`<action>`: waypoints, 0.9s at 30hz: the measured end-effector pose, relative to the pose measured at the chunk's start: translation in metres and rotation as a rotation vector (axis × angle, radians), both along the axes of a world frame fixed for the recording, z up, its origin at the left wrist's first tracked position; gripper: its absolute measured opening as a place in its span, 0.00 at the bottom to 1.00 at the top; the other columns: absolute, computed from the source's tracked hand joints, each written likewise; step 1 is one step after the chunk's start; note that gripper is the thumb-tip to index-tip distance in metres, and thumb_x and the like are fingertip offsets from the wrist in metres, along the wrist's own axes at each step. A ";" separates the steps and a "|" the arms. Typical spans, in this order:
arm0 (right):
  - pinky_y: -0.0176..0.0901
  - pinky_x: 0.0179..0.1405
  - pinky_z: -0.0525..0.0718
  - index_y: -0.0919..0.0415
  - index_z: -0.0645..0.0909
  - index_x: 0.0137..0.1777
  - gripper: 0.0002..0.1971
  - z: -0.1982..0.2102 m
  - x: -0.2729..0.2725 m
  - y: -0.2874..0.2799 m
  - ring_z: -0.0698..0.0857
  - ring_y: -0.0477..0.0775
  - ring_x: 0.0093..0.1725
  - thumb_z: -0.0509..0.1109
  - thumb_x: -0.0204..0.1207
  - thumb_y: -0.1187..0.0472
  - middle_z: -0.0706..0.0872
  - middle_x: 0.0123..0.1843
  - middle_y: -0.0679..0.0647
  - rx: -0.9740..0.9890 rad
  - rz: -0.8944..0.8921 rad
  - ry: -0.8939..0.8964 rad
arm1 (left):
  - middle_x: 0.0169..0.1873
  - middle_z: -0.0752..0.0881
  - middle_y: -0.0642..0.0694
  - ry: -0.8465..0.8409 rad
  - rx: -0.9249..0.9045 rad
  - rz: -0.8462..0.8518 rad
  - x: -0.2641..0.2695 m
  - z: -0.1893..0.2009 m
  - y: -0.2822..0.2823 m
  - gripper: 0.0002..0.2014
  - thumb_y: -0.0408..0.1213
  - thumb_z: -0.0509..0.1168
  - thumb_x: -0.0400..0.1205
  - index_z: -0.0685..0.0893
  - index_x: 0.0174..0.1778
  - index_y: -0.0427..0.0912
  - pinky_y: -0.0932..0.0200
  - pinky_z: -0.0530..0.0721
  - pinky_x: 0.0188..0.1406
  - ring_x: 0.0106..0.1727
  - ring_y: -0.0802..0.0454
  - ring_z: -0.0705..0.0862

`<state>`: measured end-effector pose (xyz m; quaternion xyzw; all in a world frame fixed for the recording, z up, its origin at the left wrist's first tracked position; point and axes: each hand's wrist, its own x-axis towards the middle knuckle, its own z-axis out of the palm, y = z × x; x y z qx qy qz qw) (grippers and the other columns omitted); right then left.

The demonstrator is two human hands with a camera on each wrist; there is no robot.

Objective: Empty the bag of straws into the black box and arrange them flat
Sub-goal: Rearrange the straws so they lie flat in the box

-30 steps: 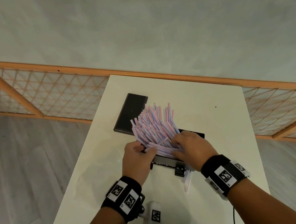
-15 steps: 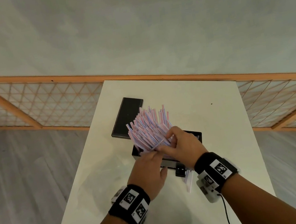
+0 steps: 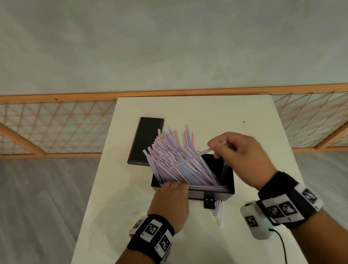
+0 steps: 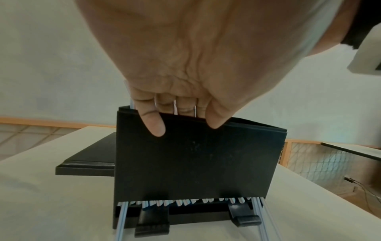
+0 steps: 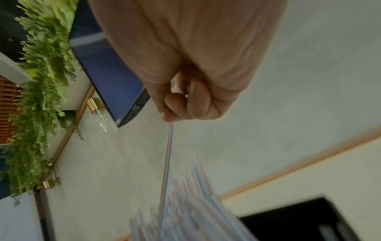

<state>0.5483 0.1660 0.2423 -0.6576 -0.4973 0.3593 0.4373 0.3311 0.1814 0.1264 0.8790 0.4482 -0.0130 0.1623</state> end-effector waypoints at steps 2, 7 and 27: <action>0.28 0.32 0.73 0.56 0.90 0.45 0.07 0.019 0.012 -0.010 0.78 0.40 0.28 0.74 0.84 0.58 0.85 0.31 0.51 0.042 -0.032 -0.051 | 0.66 0.84 0.48 -0.032 -0.043 0.016 0.001 0.003 -0.001 0.17 0.44 0.55 0.90 0.78 0.74 0.49 0.48 0.79 0.69 0.68 0.45 0.78; 0.39 0.38 0.75 0.51 0.83 0.49 0.10 0.034 0.019 -0.018 0.80 0.47 0.38 0.65 0.88 0.49 0.83 0.38 0.46 0.094 0.158 -0.532 | 0.45 0.85 0.56 -0.280 -0.281 0.142 -0.004 0.018 -0.001 0.08 0.48 0.61 0.89 0.83 0.55 0.51 0.48 0.86 0.55 0.47 0.57 0.83; 0.36 0.31 0.74 0.53 0.75 0.36 0.13 -0.081 0.034 -0.072 0.77 0.43 0.30 0.71 0.81 0.54 0.80 0.29 0.46 -0.302 -0.205 -0.299 | 0.55 0.81 0.52 -0.385 0.123 0.298 -0.031 0.030 -0.017 0.12 0.40 0.70 0.84 0.84 0.63 0.47 0.54 0.83 0.52 0.54 0.50 0.79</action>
